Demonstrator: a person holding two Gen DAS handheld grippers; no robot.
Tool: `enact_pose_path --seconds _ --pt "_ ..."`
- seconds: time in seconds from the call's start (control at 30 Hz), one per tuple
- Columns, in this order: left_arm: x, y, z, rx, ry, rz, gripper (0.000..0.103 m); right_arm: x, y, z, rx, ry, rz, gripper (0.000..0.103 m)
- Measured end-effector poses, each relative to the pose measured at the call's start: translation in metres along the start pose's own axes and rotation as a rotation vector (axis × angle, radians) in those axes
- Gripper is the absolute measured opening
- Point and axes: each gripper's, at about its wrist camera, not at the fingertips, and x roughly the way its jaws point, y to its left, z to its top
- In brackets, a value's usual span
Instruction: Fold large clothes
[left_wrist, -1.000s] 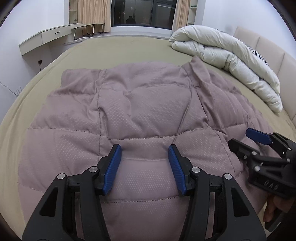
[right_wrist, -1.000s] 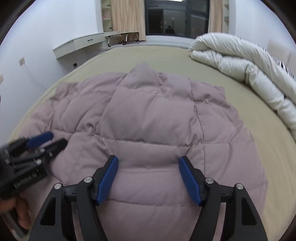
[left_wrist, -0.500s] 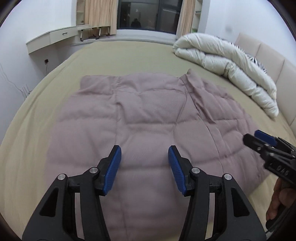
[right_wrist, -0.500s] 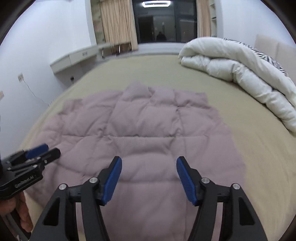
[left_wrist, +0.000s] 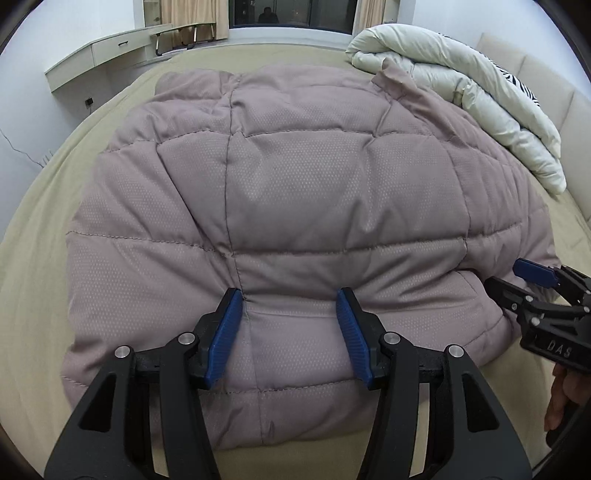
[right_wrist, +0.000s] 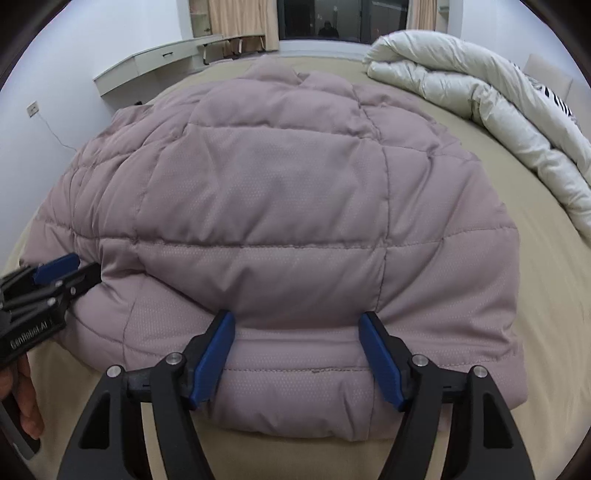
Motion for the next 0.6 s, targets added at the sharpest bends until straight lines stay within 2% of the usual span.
enact_pose_path --seconds 0.07,0.13,0.2,0.3,0.4,0.47,0.53,0.57,0.6 --pt "-0.023 0.003 0.001 -0.026 -0.04 -0.01 0.052 -0.023 0.0 0.003 0.026 -0.035 0.011 0.064" --pt "-0.039 0.002 -0.002 -0.027 -0.106 0.018 0.052 -0.043 0.005 0.002 0.015 -0.1 0.016 0.064" --pt "-0.025 -0.001 -0.003 -0.016 -0.061 0.011 0.052 -0.043 0.012 0.0 -0.009 -0.102 0.004 0.064" --pt "0.001 -0.002 -0.006 -0.007 -0.023 0.002 0.052 -0.011 0.008 -0.009 0.007 -0.038 0.017 0.07" --pt "-0.005 0.0 0.0 -0.031 -0.007 -0.013 0.052 -0.002 0.0 -0.005 0.014 -0.027 0.051 0.074" --pt "-0.025 0.008 0.004 -0.073 -0.048 -0.046 0.052 -0.015 -0.006 0.004 0.04 -0.011 0.078 0.074" --pt "-0.043 0.026 0.005 -0.122 -0.091 -0.075 0.053 -0.035 -0.023 0.012 0.085 -0.07 0.125 0.074" --pt "-0.05 0.038 0.007 -0.156 -0.11 -0.097 0.064 -0.043 -0.029 0.013 0.11 -0.101 0.147 0.075" --pt "-0.055 0.051 0.009 -0.191 -0.123 -0.112 0.077 -0.054 -0.045 0.017 0.155 -0.146 0.187 0.084"
